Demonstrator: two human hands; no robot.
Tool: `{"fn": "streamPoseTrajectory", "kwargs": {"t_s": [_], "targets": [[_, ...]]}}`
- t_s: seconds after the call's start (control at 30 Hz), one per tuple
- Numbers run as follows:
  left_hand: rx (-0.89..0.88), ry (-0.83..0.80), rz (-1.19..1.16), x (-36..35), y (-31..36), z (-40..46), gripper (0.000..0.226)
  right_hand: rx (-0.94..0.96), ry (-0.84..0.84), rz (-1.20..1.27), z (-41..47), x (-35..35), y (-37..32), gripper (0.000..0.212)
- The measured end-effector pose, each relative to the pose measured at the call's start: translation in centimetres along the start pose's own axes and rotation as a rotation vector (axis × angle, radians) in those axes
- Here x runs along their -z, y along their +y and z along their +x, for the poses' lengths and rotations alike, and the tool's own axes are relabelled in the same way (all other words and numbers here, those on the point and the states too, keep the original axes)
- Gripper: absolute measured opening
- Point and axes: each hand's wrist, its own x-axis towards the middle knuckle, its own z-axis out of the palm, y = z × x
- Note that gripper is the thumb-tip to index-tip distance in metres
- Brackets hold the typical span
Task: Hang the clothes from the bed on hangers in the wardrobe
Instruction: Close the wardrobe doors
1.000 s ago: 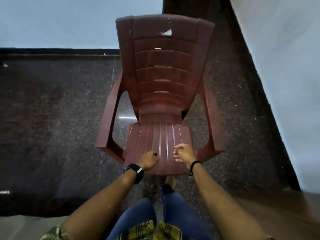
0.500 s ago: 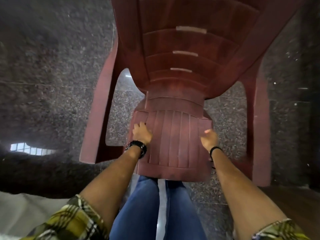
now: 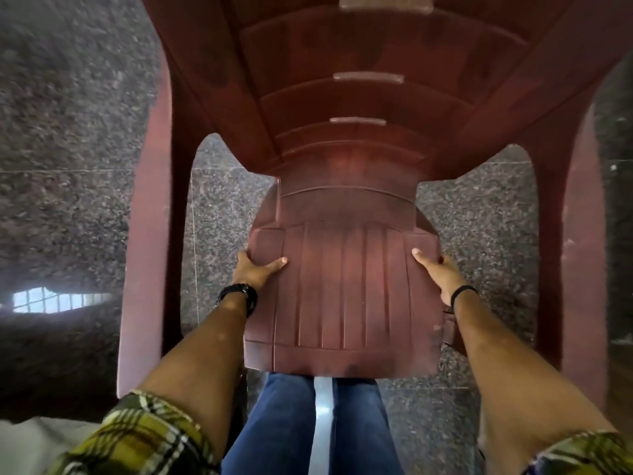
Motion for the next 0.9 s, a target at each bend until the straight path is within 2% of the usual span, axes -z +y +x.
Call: {"fn": "streamPoseTrajectory", "kwargs": {"t_s": [0.17,0.33,0.43,0.6,0.8,0.9], "targets": [[0.084,-0.017,-0.025,0.0,-0.6,1.6,0.108,-0.125,-0.118,0.057,1.6,0.6,0.1,0.077],[0.113,0.0,-0.167,0.0,-0.7,1.2,0.118,-0.098,-0.117,0.111,1.2,0.8,0.1,0.068],[0.103,0.015,-0.192,0.0,-0.6,0.3,0.108,-0.085,-0.107,0.14,-0.2,1.3,0.2,0.063],[0.041,0.033,-0.194,0.7,1.5,-2.9,0.086,-0.088,-0.095,0.221,-3.8,3.7,0.0,0.068],[-0.047,0.012,-0.126,0.8,7.6,-7.8,0.086,-0.075,-0.049,0.341,-8.1,8.7,-0.9,0.083],[-0.113,-0.019,-0.073,-0.4,10.6,-11.0,0.087,-0.058,-0.014,0.427,-10.1,12.0,-0.3,0.072]]}}
